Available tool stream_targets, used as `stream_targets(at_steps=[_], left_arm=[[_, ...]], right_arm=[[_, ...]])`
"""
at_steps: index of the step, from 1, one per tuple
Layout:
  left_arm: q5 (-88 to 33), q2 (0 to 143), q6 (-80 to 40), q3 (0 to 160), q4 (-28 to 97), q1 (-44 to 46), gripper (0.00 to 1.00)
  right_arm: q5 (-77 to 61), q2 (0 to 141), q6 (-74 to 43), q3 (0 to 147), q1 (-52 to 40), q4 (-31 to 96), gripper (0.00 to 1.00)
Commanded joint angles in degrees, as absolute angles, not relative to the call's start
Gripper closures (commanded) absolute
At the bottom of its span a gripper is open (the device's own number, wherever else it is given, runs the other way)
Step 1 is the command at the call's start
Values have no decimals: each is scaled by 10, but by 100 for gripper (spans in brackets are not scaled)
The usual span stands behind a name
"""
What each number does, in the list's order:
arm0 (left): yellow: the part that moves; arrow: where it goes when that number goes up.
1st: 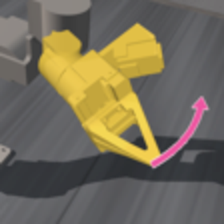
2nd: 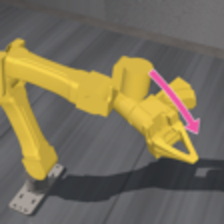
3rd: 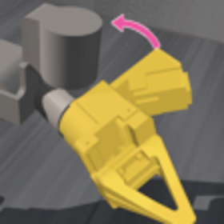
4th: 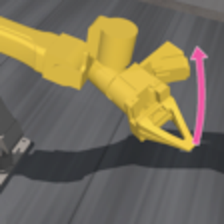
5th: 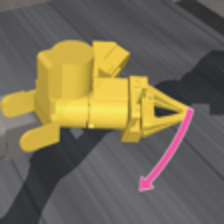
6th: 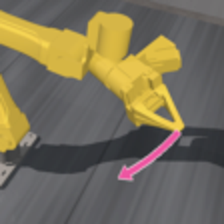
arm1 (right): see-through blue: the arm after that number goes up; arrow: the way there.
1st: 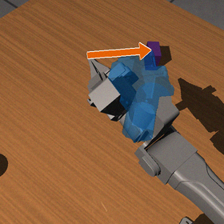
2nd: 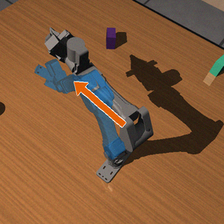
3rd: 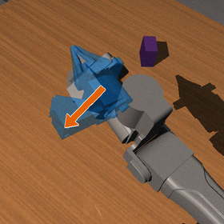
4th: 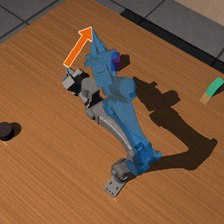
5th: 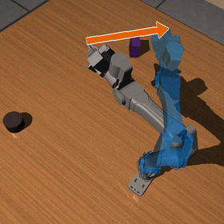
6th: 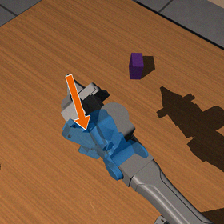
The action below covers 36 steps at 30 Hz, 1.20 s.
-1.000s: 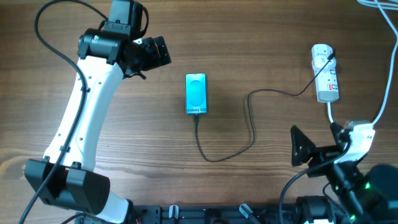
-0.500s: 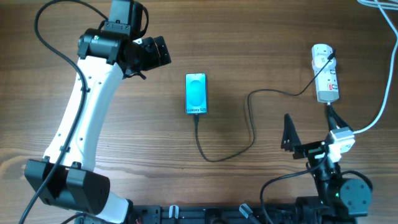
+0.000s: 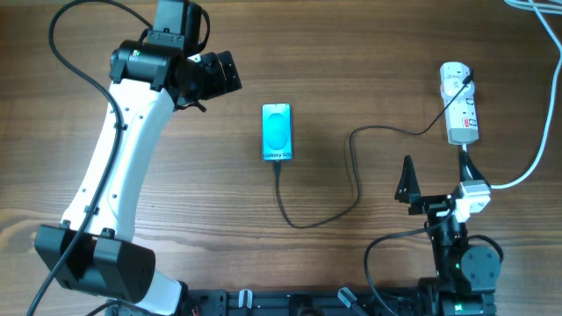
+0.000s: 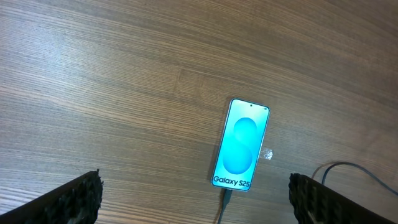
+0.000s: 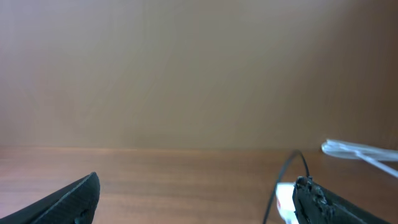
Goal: Plug charger to phone and switch on socket
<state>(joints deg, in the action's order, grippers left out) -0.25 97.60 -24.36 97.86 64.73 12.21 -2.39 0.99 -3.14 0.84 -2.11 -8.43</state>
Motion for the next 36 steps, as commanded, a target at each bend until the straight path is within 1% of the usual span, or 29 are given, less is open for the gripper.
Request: stream_targets(at_steps=[1,4,10,36], left_arm=[[3,979,-249,977,648,122,0],[3,979,-249,977,648,122,0],[3,979,-249,977,648,122,0],[3,979,-249,977,648,122,0]], right_arm=[[13,2,-48,3,-24,-61,0],[28,2,-43,3,-24,-6,0],[15,2,46,3,-24,-3,0],[15,2,44,3,-24,-5,0]])
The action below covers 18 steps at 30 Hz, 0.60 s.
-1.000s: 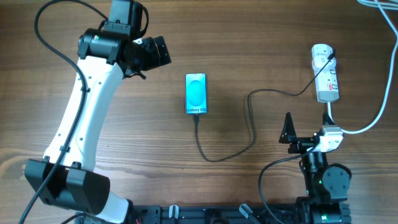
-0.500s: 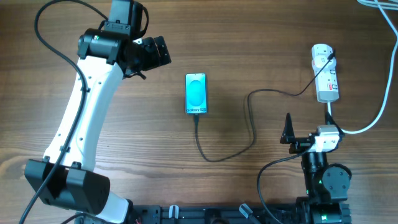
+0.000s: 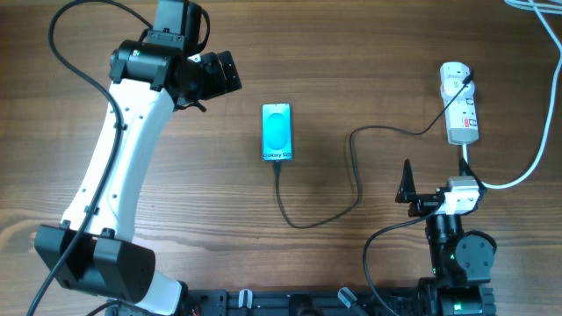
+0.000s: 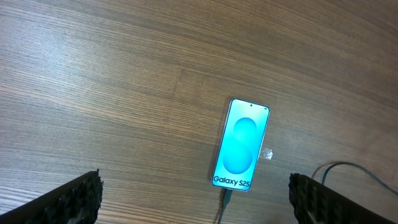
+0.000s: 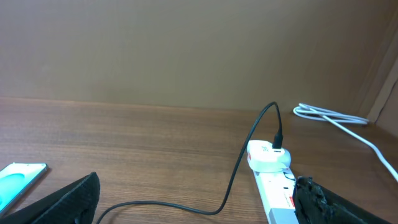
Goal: Plug charger to phone and switch on socket
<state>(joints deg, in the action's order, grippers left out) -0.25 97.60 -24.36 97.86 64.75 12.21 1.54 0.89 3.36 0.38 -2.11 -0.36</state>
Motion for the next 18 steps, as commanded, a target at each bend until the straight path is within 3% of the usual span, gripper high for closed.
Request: stream_targets(at_steps=[1,9,18], left_arm=[[3,979,-249,977,648,122,0],[3,897,-245,949,671,123,0],[16,640,-245,580,573,117,0]], right_arm=[[15,2,44,3,-24,-5,0],[15,2,44,3,-24,-5,0],[15,2,44,3,-24,-5,0]])
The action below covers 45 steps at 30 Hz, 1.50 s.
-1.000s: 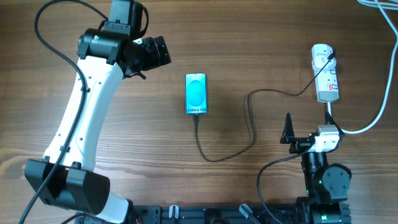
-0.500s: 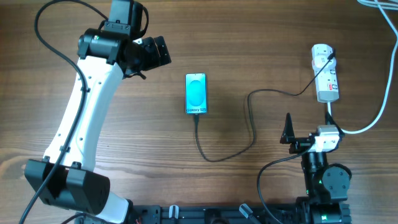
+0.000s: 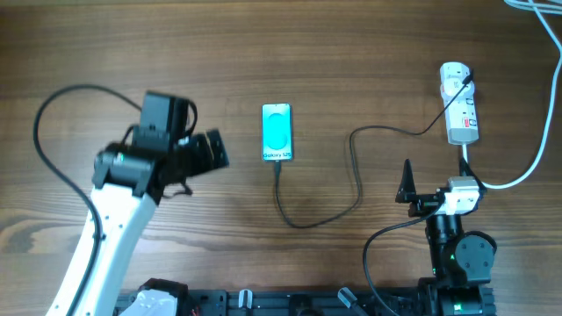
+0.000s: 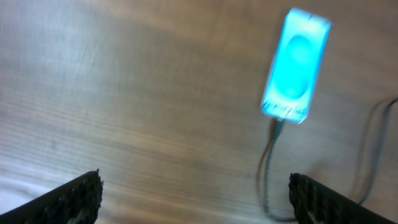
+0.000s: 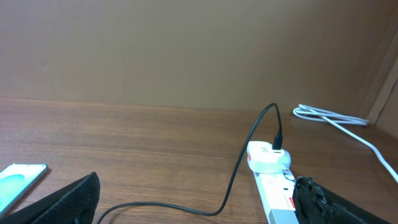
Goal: Plug charger to phone and switch on socket
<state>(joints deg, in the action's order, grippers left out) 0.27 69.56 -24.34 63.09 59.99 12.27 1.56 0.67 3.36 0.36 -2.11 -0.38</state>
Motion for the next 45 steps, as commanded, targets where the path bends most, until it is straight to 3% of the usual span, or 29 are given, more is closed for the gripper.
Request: stream_targets(at_steps=[1,7,10,17,25,45], left_arm=[[13,616,-242,551,541,117,0],[-114,476,-120,370,278,117,0],[-114,384,-128,316,277,117,0],[-131,363,-84,308,278,115,0],[-130,190,-79,232,257,98,0],[-100,5,-128,21,-46,31,0]], right_arm=[[15,2,44,3,-24,-5,0],[15,3,44,3,-24,-5,0],[15,3,44,3,-24,-5,0],[15,3,44,3,-24,-5,0],[15,3,44,3,-24,-5,0],[15,4,44,3,-24,-5,0]])
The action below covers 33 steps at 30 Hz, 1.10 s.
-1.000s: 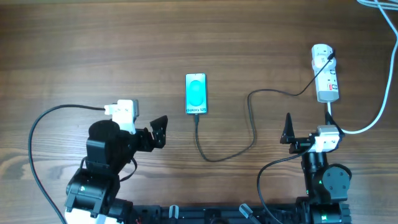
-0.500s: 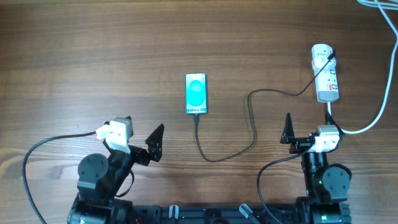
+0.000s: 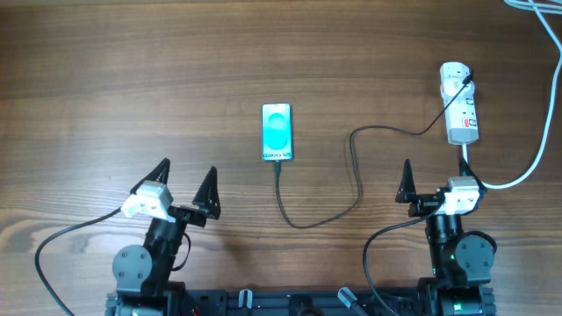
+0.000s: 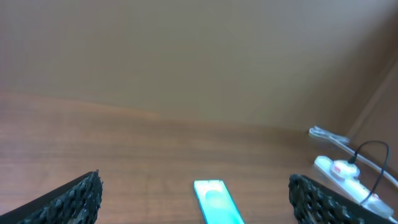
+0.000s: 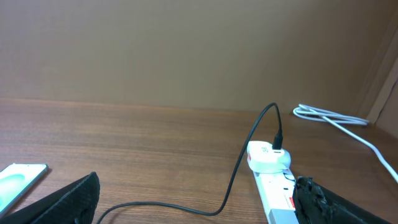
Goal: Plug charger to phone and switch on socket
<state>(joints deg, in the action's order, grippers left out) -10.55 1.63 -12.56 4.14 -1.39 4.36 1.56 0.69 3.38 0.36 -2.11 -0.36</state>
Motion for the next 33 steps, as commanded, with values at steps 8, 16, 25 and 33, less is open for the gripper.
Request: stream_targets(at_steps=[8,16,25,33], left_arm=[[-100,1,-84,3,-76,4,0],[-36,1,-8,3,42,1,0],[-10,1,-2,3,45,1,0],[-10,1,43,3,45,1,0]], right_arm=[[15,4,44,3,-24,-5,0],[15,4,44,3,-24,-5,0],[15,4,44,3,-24,-5,0],[15,4,44,3,-24,-5,0]])
